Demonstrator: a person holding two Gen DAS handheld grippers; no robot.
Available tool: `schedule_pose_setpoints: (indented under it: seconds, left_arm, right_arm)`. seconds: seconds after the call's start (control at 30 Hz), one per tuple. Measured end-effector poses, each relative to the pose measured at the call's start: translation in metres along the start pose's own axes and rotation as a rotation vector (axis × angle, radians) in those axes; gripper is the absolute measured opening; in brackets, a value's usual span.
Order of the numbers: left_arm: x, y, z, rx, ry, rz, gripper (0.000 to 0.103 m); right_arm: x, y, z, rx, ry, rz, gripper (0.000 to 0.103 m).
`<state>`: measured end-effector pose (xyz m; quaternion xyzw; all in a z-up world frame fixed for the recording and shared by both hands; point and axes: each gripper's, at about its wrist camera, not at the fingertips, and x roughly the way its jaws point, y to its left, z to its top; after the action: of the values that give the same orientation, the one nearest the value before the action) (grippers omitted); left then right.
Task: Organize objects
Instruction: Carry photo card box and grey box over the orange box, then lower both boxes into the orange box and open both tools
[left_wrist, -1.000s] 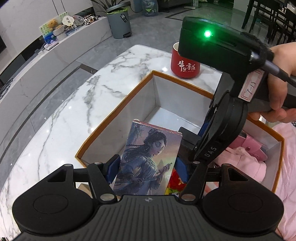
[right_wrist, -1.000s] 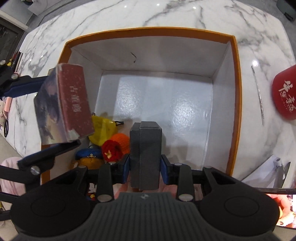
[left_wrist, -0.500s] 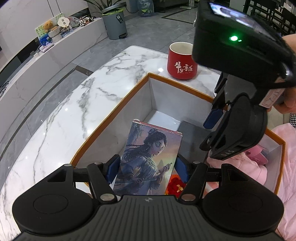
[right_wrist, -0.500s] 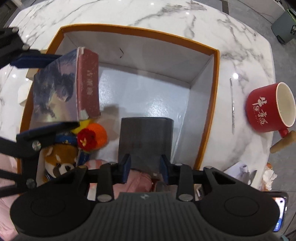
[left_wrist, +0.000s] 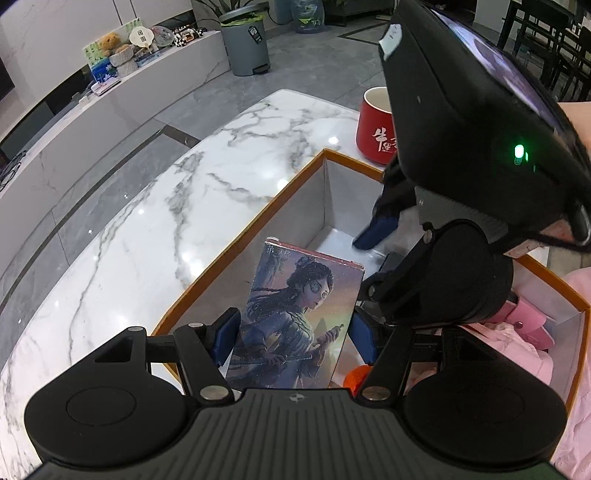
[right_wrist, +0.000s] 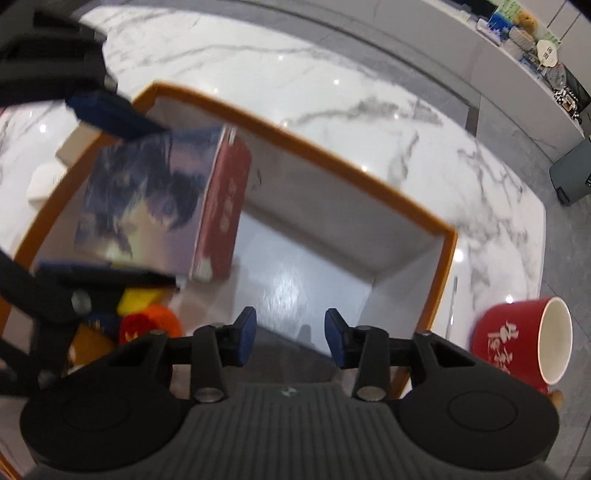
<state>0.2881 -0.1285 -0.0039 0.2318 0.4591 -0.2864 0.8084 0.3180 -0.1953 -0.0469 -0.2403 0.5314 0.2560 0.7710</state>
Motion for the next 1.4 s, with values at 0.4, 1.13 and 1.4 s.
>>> schedule_pose_setpoints:
  seconds: [0.4, 1.13, 1.4]
  left_arm:
    - [0.007, -0.001, -0.010, 0.080, 0.027, 0.029, 0.073]
    - [0.042, 0.015, -0.019, -0.602, 0.110, -0.343, 0.073]
    - [0.065, 0.022, -0.036, -0.792, 0.204, -0.420, 0.066]
  right_arm:
    - [0.022, 0.010, 0.005, -0.029, 0.077, 0.049, 0.030]
    - [-0.041, -0.013, -0.025, -0.094, 0.015, -0.087, 0.014]
    - [-0.041, 0.000, -0.036, -0.119, 0.026, -0.092, 0.018]
